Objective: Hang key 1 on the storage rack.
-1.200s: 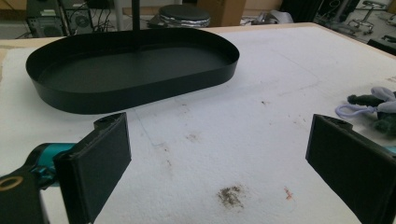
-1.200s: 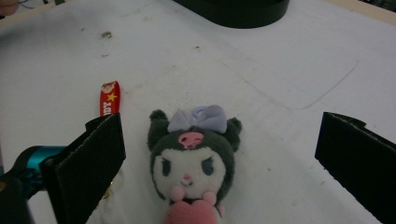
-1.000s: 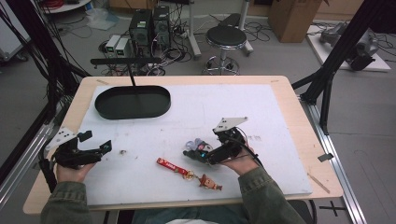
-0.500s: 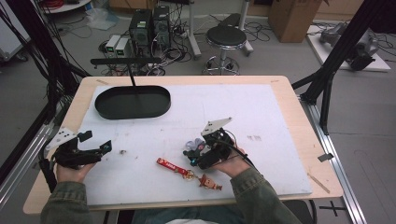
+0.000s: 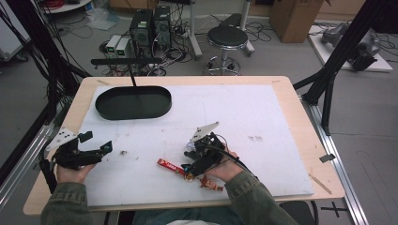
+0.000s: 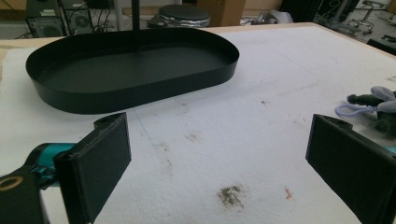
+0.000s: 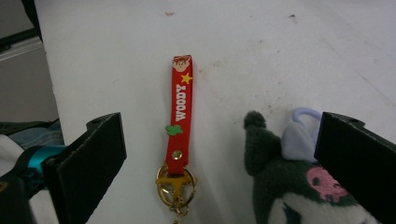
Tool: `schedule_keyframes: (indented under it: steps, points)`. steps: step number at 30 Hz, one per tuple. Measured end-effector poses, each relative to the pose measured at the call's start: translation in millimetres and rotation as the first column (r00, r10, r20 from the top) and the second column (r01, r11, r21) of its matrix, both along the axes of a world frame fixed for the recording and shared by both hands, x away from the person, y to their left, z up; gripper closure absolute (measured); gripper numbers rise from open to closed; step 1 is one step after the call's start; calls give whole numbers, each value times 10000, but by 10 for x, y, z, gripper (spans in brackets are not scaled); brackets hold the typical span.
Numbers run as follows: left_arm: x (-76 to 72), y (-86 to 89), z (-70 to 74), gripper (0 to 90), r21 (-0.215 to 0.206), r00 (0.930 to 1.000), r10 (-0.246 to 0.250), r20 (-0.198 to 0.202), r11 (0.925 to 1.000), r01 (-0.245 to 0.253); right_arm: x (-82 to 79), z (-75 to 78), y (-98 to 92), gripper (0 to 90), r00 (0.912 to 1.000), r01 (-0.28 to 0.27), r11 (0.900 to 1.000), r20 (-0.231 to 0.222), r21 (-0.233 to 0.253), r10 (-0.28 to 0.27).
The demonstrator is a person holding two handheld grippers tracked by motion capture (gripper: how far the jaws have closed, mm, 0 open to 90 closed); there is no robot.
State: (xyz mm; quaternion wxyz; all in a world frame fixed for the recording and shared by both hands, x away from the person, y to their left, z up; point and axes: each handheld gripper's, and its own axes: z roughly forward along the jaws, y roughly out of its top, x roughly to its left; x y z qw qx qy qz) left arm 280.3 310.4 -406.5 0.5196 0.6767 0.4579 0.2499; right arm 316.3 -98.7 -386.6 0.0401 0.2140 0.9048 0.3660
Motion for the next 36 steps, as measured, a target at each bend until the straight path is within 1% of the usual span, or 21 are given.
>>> schedule_keyframes:
  steps: [4,5,6,7,10,11,14,15,16,17,20,22,23,26,27,31,32,33,35,36]
  points:
    - [6,0,-3,70,4,10000,-40,-46,10000,40,-14,-24,61,12,9998,-204,9997,-82,-139,203]
    - [8,-4,-6,70,19,10000,-53,-66,10000,53,-22,-51,107,12,9993,-334,9991,-189,-276,329]
    - [8,-4,-6,70,19,10000,-53,-66,10000,53,-22,-51,107,12,9993,-334,9991,-189,-276,329]
    - [8,-6,-6,70,-18,10000,-45,-51,10000,45,-28,-82,150,12,9988,-393,9984,-323,-412,380]
    - [7,0,-5,70,9,10000,-43,-48,10000,43,-33,-121,201,12,9978,-519,9963,-444,-681,490]
    - [8,-2,-5,70,-13,10000,-30,-50,10000,29,-39,-140,226,12,9973,-559,9952,-512,-801,519]
    - [11,-1,-8,70,16,9999,-71,-107,10000,72,-50,-186,279,12,9967,-731,9915,-435,-1076,688]
    - [13,-3,-10,70,16,9999,-74,-119,10000,74,-61,-202,300,17,9960,-787,9897,-507,-1194,731]
    - [14,-3,-10,70,33,9999,-66,-124,10000,67,-74,-215,320,49,9955,-819,9877,-590,-1330,746]
    - [15,-3,-11,70,39,9999,-74,-120,10000,74,-81,-229,336,50,9944,-947,9850,-593,-1445,869]
    - [12,-2,-9,70,32,9999,-79,-104,10000,79,-101,-270,394,62,9936,-1009,9820,-673,-1597,911]
    - [12,-1,-9,70,27,9999,-69,-89,10000,69,-109,-291,426,90,9921,-1127,9798,-738,-1652,1017]
    - [13,-1,-9,70,35,9999,-73,-96,10000,73,-111,-303,445,120,9912,-1194,9788,-762,-1665,1079]
    - [13,-2,-9,70,28,9999,-79,-87,10000,79,-108,-324,480,168,9909,-1205,9781,-793,-1697,1083]
    - [12,-2,-8,70,31,9999,-77,-91,10000,78,-103,-332,492,199,9900,-1253,9771,-853,-1718,1119]
    - [13,0,-8,70,12,10000,-51,-66,10000,51,-89,-372,529,303,9897,-1182,9732,-1028,-1970,994]
    - [13,0,-8,70,12,10000,-51,-66,10000,51,-89,-372,529,303,9897,-1182,9732,-1028,-1970,994]
    - [13,1,-8,70,17,10000,-61,-73,10000,61,-86,-377,539,352,9919,-1026,9736,-941,-2037,848]
    - [14,0,-9,70,17,10000,-52,-67,10000,52,-80,-376,541,368,9930,-944,9739,-886,-2062,775]
    - [14,1,-9,70,43,10000,-60,-76,10000,60,-66,-376,545,400,9938,-854,9758,-875,-2012,689]
